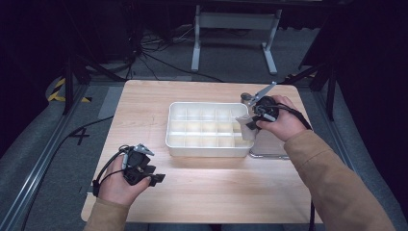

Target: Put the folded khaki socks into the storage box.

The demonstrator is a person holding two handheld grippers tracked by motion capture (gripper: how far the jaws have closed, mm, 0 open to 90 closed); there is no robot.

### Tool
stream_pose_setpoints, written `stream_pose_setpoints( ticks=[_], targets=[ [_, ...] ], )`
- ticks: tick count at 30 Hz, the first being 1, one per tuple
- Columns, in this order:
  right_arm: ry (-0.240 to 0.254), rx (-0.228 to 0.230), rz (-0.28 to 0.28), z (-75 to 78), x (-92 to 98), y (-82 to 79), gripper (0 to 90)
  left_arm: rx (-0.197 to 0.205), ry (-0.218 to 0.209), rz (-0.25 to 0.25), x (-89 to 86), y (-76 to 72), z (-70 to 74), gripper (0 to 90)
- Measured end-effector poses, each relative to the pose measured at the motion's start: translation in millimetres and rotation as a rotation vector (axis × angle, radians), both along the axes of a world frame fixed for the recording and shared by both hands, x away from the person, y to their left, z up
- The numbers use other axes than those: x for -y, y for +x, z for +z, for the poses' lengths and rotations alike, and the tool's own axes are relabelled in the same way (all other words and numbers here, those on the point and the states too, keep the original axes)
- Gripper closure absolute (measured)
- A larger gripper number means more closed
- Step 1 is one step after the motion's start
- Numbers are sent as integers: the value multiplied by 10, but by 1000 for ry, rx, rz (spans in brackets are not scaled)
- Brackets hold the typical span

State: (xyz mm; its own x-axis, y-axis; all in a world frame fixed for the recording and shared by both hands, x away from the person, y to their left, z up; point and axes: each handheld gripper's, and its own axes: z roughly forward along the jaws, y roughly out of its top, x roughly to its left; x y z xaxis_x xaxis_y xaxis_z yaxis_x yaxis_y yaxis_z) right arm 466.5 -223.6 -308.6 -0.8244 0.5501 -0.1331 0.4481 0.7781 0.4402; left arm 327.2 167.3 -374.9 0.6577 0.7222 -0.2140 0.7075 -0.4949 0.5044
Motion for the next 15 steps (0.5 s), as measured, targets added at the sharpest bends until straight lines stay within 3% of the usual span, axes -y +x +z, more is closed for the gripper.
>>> stream_pose_setpoints(
  ticks=[9, 15],
  targets=[
    [-55, 11, 64, -176, -157, 19, 734, 1, 10, -12, 10, 10, -11, 514],
    [-83, 0, 76, -296, -209, 25, 734, -2, 11, -13, 23, 20, -14, 513]
  ],
)
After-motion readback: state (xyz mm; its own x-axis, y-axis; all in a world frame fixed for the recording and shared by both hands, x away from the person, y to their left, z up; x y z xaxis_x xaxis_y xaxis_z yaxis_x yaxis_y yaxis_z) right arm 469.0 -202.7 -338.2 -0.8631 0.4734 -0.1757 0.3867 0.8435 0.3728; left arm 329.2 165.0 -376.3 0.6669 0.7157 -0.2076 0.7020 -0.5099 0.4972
